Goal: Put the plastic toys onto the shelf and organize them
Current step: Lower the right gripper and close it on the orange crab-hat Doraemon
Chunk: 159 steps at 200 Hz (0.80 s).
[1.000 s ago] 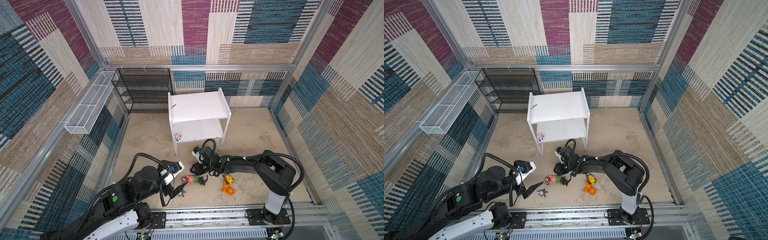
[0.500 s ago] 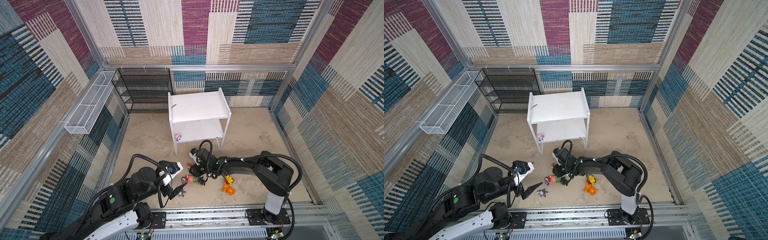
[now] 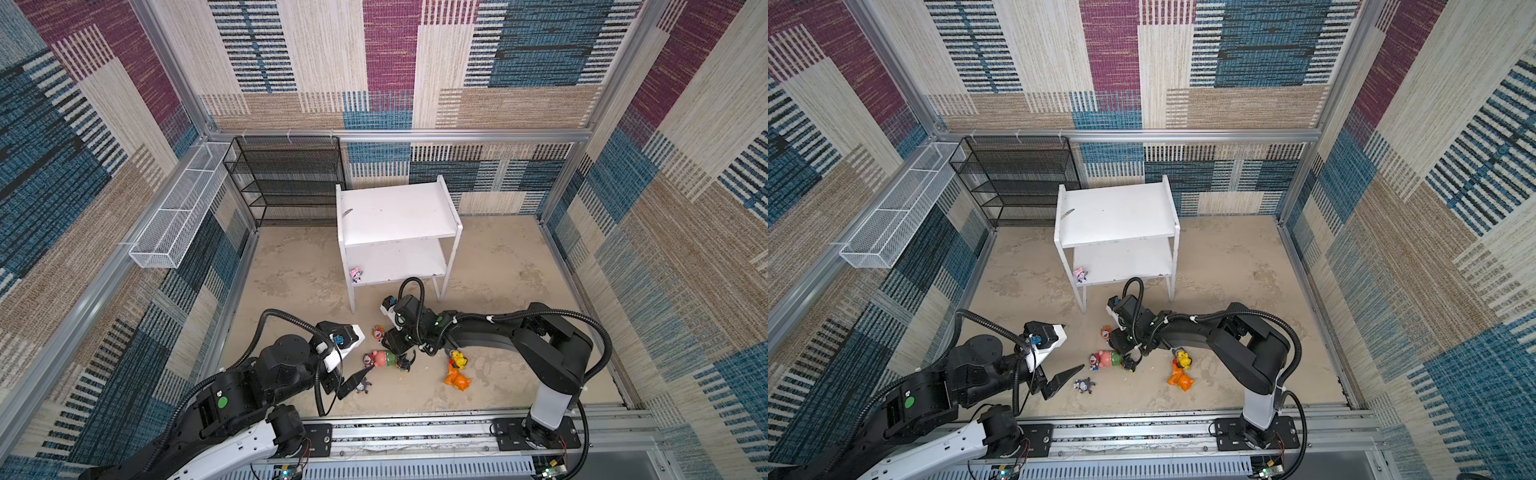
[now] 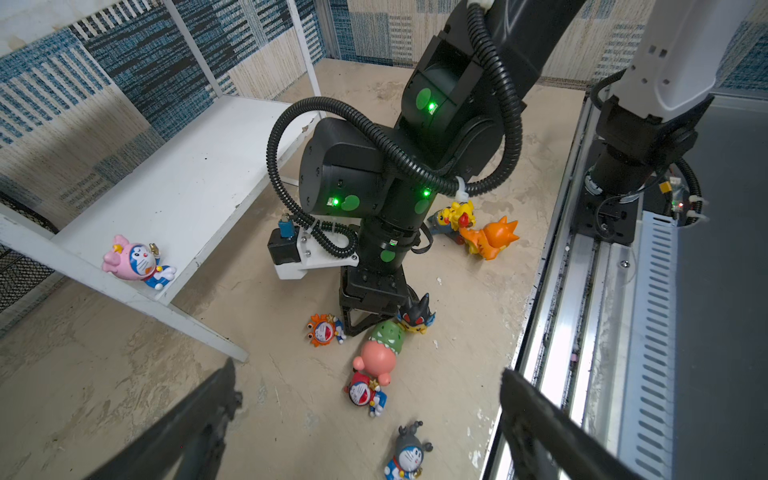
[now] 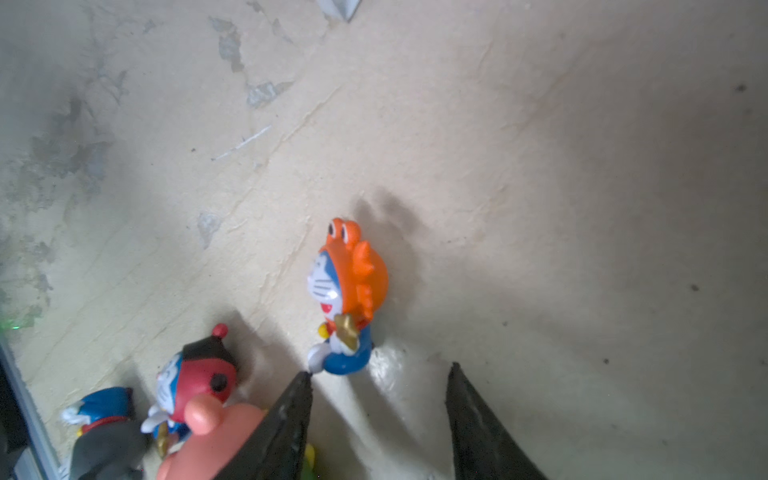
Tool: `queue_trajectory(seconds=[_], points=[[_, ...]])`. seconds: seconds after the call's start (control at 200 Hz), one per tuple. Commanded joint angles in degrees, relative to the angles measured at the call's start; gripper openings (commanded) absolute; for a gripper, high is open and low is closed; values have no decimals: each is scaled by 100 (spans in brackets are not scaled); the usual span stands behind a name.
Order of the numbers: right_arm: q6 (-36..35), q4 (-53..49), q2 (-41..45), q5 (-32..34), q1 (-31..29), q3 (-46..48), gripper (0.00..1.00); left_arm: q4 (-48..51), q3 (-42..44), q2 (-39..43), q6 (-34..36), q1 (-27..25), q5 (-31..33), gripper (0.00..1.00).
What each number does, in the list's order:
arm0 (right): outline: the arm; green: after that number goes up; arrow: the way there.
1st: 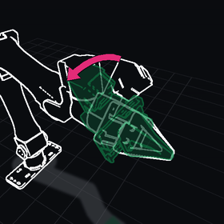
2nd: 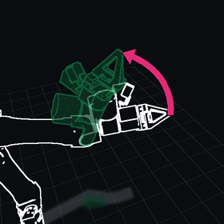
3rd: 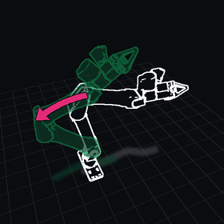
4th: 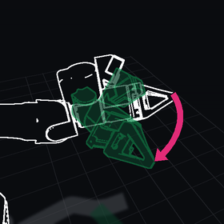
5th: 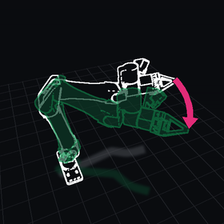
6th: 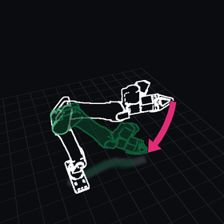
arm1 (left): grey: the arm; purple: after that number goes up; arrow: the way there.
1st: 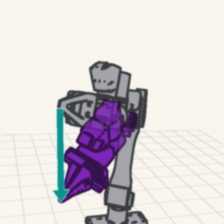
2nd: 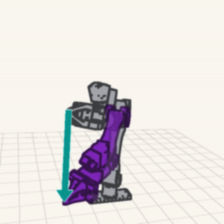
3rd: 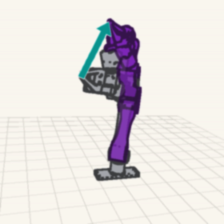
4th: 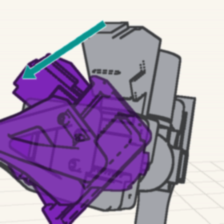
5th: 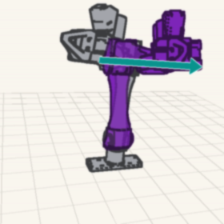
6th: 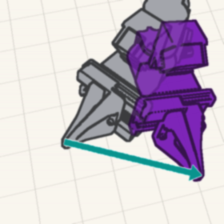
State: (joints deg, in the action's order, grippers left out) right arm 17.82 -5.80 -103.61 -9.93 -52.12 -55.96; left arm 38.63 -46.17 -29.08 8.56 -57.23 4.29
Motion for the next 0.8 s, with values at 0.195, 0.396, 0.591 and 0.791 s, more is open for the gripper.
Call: queue_trajectory(seconds=[0.195, 0.396, 0.591, 0.791], points=[[77, 344, -230, -525, -9, -202, 54, -137, 28, 18, -80, 10, -34, 99], [136, 273, -449, -334, -16, -335, 48, -111, 16, -32, -122, 10, -35, 99], [55, 93, -480, 68, -61, -366, 39, -4, -95, -238, -236, 10, 8, 99], [-70, 120, -428, 250, -147, -298, 33, 816, -603, -1055, -761, 10, 46, 99]])
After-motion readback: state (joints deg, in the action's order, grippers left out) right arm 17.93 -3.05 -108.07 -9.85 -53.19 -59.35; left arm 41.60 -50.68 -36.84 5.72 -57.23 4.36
